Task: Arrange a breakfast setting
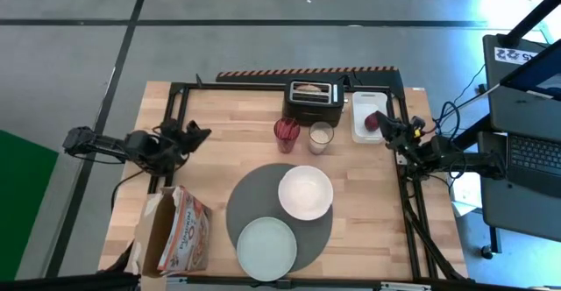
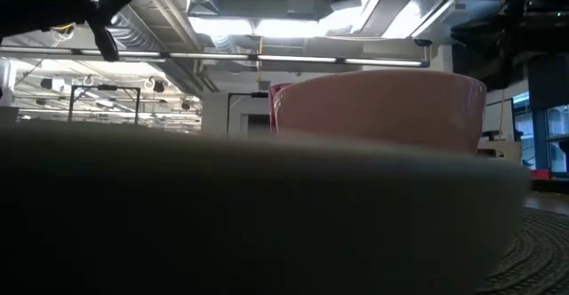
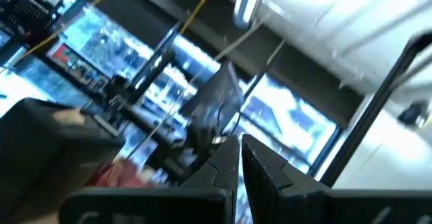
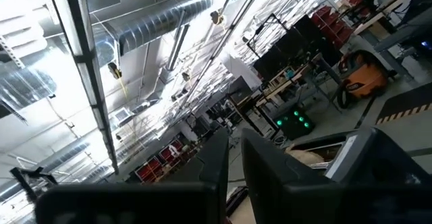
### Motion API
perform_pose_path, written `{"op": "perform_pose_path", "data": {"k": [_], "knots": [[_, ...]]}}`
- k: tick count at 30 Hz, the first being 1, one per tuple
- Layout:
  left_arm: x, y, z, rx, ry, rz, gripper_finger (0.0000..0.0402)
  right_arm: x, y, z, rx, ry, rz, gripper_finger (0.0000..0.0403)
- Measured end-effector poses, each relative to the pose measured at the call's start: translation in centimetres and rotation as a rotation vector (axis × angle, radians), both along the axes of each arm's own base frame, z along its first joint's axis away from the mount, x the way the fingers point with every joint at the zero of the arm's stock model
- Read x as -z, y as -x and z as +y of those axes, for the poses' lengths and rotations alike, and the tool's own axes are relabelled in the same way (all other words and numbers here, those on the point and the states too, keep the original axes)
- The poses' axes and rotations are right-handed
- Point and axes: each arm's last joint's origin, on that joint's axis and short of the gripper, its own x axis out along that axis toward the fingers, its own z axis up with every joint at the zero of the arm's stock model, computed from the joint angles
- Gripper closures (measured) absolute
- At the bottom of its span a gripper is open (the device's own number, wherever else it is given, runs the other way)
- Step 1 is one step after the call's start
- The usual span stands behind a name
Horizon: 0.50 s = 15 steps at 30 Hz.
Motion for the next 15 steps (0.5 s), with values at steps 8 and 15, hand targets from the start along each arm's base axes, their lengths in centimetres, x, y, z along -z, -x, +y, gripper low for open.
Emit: {"op": "perform_pose_path", "data": {"k": [8,15], "knots": [[-1.3,1.2,0.9,-0.198,0.253,-0.195,0.0388,-0.6,0.4,0.0,0.015,-0.011,-0.079,0.0356],[-6.7,2.5,1.5,-0.294,0.097,-0.306,0.0388,-1.1,1.3,-0.5,0.203,-0.128,-0.182,0.0356]]}}
